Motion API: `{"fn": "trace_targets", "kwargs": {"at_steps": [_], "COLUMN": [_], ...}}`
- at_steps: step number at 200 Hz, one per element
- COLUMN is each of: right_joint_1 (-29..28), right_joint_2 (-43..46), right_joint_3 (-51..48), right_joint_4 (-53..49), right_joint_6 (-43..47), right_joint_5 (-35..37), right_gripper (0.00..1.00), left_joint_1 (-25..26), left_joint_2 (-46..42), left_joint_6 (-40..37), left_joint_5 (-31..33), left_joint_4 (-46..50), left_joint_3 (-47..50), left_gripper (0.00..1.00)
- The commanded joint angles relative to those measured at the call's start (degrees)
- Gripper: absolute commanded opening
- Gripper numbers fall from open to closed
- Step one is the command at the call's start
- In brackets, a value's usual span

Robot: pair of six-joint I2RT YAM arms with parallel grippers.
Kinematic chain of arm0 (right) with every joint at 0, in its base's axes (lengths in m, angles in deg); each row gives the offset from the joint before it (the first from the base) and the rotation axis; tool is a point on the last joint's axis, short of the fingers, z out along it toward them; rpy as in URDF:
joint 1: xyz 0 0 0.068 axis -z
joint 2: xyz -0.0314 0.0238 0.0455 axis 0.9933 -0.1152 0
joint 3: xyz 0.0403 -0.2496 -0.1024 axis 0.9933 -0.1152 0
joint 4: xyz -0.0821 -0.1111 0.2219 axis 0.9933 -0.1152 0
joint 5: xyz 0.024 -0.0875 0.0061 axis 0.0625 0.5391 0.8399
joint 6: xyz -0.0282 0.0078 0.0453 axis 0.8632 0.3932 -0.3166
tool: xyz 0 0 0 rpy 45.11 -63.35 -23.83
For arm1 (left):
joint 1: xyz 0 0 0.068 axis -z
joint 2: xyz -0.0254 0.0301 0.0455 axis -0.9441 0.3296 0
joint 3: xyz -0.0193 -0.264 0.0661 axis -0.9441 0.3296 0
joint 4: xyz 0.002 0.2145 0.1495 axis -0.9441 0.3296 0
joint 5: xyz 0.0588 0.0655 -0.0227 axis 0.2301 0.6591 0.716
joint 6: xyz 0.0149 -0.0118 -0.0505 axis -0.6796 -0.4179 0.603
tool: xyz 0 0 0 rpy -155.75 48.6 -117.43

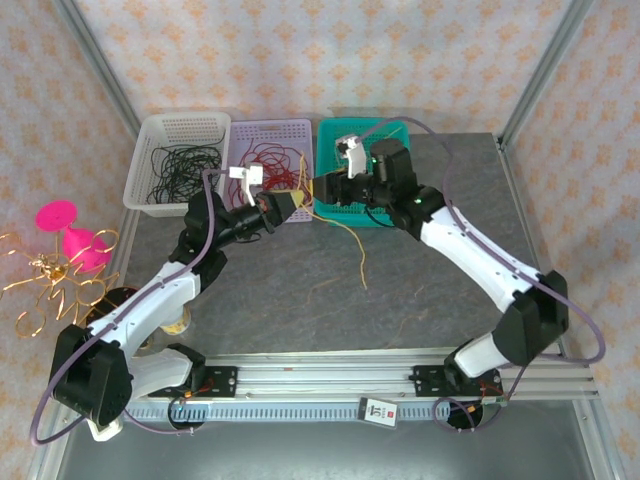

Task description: Untangle the cables

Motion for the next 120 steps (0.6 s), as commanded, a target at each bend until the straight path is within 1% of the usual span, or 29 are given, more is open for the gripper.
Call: {"fn": "trace_targets", "kwargs": {"at_steps": [1, 11, 32, 40, 52, 66, 84, 102, 120], "right_joint_1": [-0.2, -0.1, 0.0, 0.1, 0.4, 0.6, 1.1, 1.7, 1.9], "right_joint_2": [-2.7, -3.3, -3.1, -3.1, -2.9, -2.7, -2.3, -1.7, -1.0], "right_joint_3": [2.4, 2.5, 1.7, 1.4, 0.9, 0.3, -0.8, -2.0, -3.0], "right_joint_4": [2.5, 2.5, 2.9, 3.1, 3.2, 3.7, 5.0, 5.9, 5.6], "right_joint_6": [-1.1, -0.9, -0.8, -0.7, -0.7, -1.0, -1.8, -2.2, -1.9], "right_joint_5": [-9.0, -10.5, -10.4, -10.4, -10.5, -10.0, -7.2, -3.8, 1.0], "right_gripper": [0.45, 0.45, 0.41, 0.39, 0.33, 0.25, 0.1, 0.0, 0.0], "left_joint_1": [0.3, 0.4, 0.4, 0.4, 0.4, 0.4, 0.5, 0.5, 0.6], "left_joint_2": [-1.6, -1.5, -1.0, -0.8, -0.6, -0.3, -0.4, -0.7, -0.9], "left_joint_6": [-3.0, -3.4, -3.4, -4.9, -5.0, -5.0, -5.0, -5.4, -6.3], "left_joint_5": [-1.7, -1.7, -1.7, -1.8, -1.8, -2.1, -2.2, -2.1, -1.8], "left_joint_4": [1.8, 2.4, 4.0, 4.1, 4.0, 4.1, 4.1, 5.0, 6.6], "left_joint_3": [-2.8, -3.0, -3.6, -3.8, -3.8, -4.1, -4.4, -4.8, -5.6], "left_gripper": [0.0, 0.0, 0.0, 0.0, 0.0, 0.0, 0.0, 0.0, 0.0]}}
